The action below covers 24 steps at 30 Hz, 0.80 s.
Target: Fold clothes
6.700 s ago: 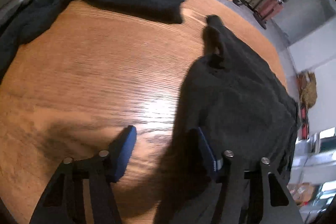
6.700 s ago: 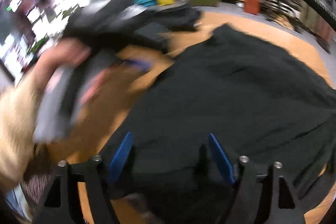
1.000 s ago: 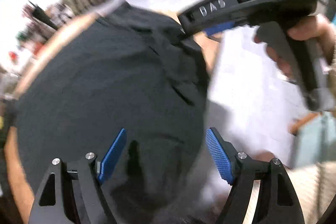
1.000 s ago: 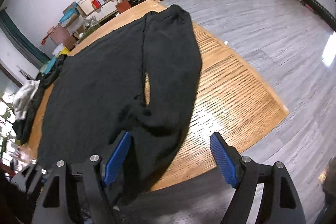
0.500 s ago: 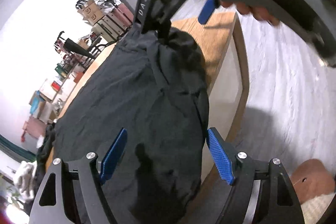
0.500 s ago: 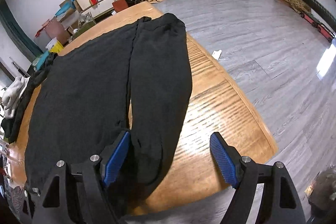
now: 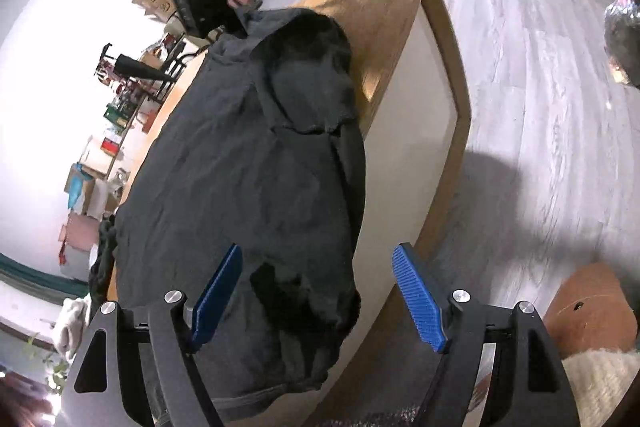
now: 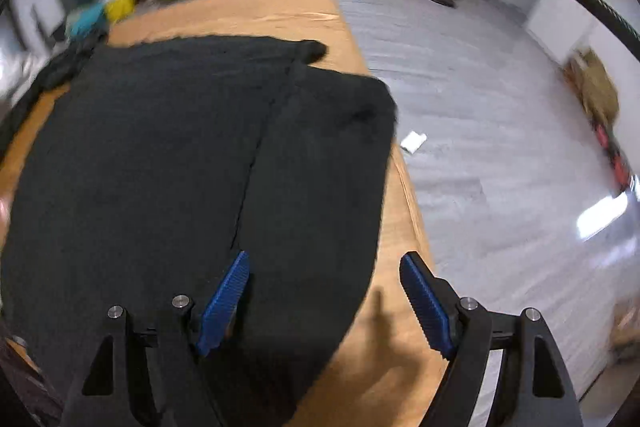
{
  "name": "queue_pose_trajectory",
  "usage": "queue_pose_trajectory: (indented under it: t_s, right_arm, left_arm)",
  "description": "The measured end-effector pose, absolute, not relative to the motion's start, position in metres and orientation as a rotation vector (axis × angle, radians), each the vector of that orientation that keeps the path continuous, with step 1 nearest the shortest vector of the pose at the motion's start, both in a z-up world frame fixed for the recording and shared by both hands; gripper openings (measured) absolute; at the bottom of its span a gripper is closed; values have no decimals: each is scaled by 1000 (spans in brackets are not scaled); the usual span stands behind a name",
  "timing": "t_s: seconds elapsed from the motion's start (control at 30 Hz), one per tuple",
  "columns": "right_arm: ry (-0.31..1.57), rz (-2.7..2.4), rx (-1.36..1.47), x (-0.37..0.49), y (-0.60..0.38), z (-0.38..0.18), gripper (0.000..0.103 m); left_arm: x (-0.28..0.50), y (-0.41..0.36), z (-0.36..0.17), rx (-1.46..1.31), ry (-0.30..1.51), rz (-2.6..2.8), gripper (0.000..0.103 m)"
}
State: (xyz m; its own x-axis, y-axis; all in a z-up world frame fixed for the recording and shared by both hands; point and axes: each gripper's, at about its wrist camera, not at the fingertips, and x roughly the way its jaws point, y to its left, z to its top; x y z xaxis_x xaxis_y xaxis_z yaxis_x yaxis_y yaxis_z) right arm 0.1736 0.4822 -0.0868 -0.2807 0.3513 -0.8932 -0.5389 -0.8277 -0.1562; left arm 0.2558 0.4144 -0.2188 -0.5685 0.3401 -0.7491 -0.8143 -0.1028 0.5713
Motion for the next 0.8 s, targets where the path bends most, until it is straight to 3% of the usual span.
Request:
queue_pose_trajectory:
  t_s: [0.07,0.3,0.8]
  right_arm:
    - [114,2095,-1443,157,481,-87,81]
    - [-51,2062,-1506,107,477,-89,81]
    - [-93,2040,-1479,47,474,-103,80]
  left_arm:
    - [257,417,-223,-595,1371,1787,78]
    - [274,420,-237,-607,1471,1764,78]
    - [274,417,-241,-545,1600,1852,76]
